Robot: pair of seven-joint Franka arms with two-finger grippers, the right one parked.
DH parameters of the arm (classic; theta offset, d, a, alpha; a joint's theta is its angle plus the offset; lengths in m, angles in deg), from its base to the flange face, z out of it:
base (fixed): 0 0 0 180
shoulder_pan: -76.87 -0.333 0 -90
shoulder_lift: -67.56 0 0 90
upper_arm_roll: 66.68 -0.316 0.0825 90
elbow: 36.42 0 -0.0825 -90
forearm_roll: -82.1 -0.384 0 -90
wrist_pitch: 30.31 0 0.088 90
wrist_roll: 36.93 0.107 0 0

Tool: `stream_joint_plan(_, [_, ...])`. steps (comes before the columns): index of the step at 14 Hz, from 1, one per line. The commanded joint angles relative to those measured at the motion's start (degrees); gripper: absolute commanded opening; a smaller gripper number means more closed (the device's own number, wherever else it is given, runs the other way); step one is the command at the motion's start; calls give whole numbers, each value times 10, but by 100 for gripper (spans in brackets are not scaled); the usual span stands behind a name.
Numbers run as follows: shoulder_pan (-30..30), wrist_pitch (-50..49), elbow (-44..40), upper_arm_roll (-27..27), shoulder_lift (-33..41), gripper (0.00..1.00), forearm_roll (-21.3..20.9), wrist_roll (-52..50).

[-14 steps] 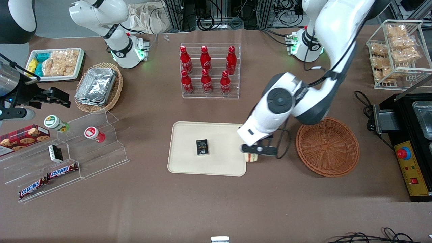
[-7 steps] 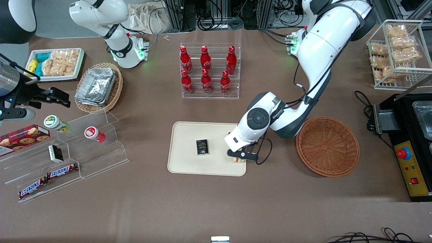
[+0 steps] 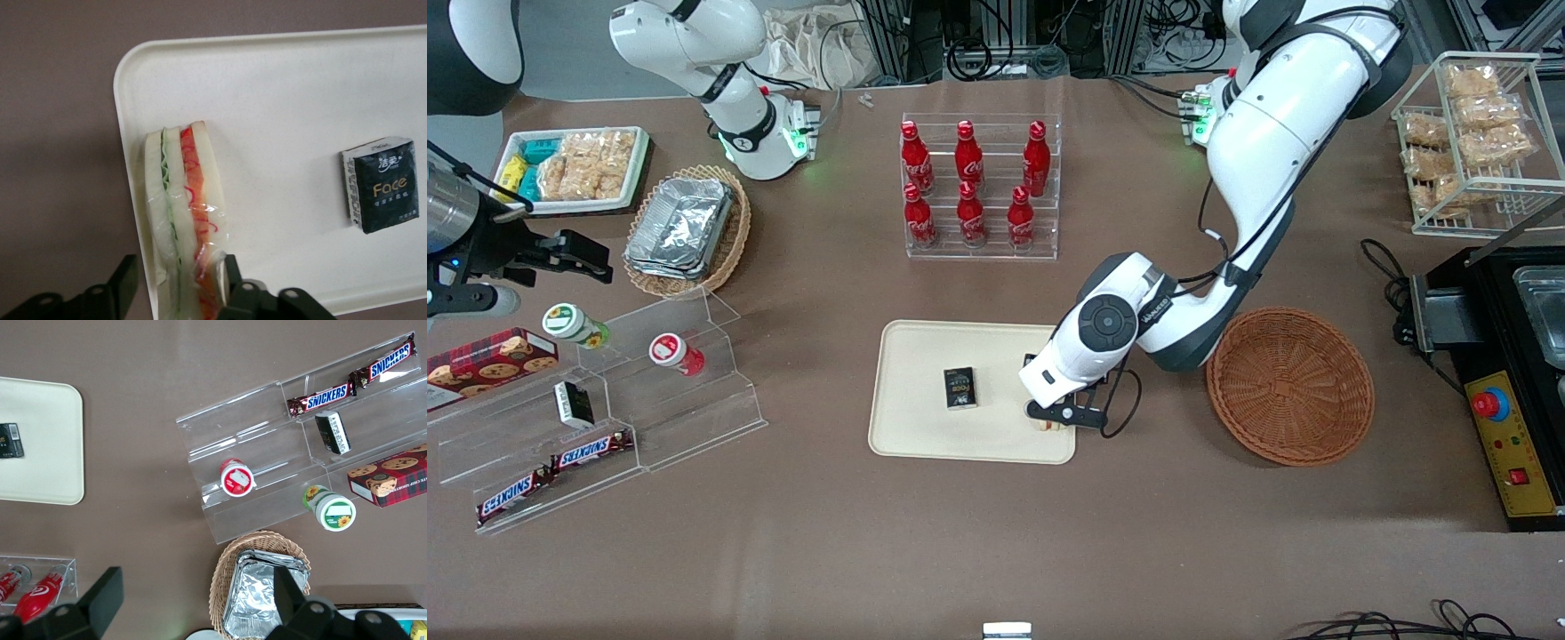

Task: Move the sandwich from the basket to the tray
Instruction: 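Lower the sandwich onto the tray and open the left gripper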

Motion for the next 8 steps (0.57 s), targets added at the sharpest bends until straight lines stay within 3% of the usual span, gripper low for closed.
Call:
stream_joint_plan(1, [-7,-41,-13,0,30,99,22,-8])
stream_joint_plan(8, [-120,-239,-4,0,180,99,35,6])
